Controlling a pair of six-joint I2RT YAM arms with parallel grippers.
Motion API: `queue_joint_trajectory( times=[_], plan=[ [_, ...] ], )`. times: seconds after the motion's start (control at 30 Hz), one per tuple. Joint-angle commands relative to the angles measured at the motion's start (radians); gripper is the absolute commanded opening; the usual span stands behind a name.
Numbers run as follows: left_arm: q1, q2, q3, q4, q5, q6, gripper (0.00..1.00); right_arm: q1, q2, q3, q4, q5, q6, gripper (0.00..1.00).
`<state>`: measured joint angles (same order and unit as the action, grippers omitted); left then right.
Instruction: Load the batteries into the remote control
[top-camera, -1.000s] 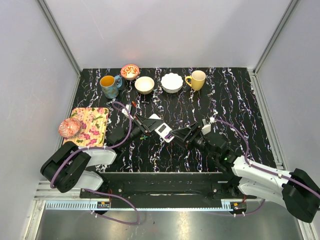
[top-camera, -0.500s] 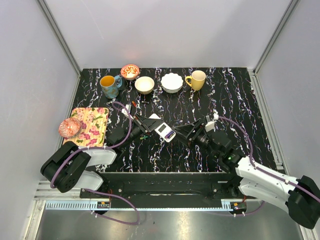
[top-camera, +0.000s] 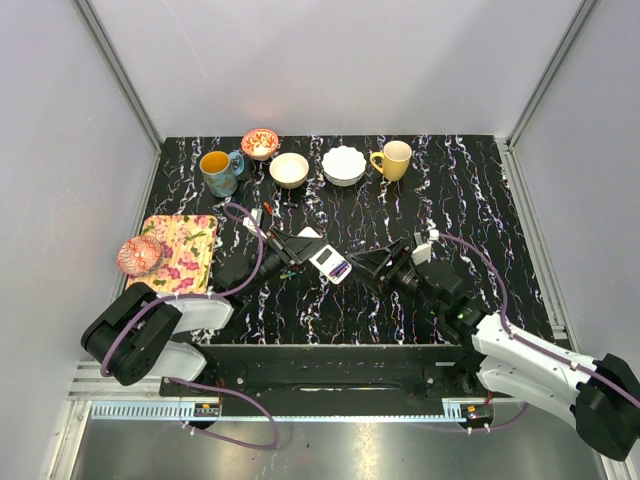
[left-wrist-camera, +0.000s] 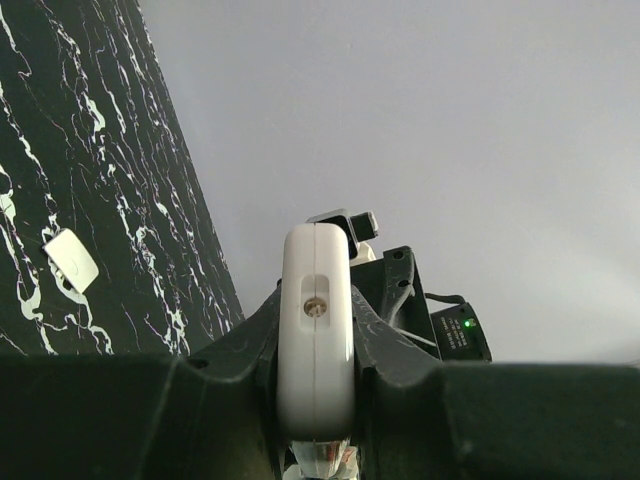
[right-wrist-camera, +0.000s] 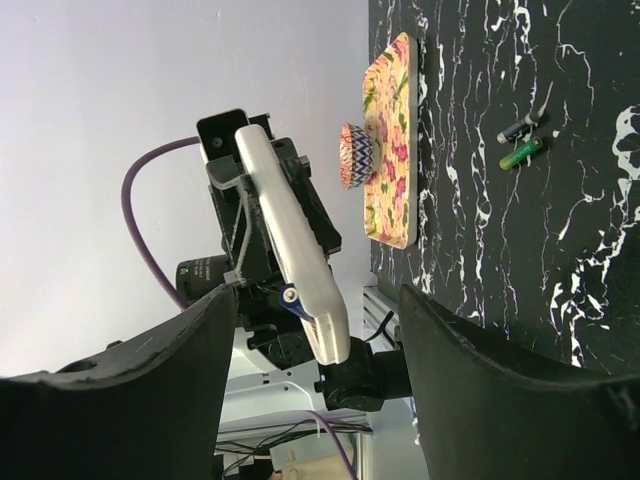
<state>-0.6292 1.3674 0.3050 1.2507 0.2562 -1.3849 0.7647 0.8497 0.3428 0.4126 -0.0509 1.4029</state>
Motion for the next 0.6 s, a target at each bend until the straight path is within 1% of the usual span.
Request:
queue_joint_trajectory(
  times=[0.0, 0.57],
  plan=[
    [0.002, -0.039, 0.017, 0.414, -0.029, -0.002, 0.0, -0.007, 0.017, -0.005, 0.022, -0.027, 0.013, 0.71],
    [0.002, -0.039, 0.028, 0.414, -0.025, -0.003, 0.0, -0.007, 0.045, -0.028, 0.052, -0.043, 0.027, 0.69]
  ],
)
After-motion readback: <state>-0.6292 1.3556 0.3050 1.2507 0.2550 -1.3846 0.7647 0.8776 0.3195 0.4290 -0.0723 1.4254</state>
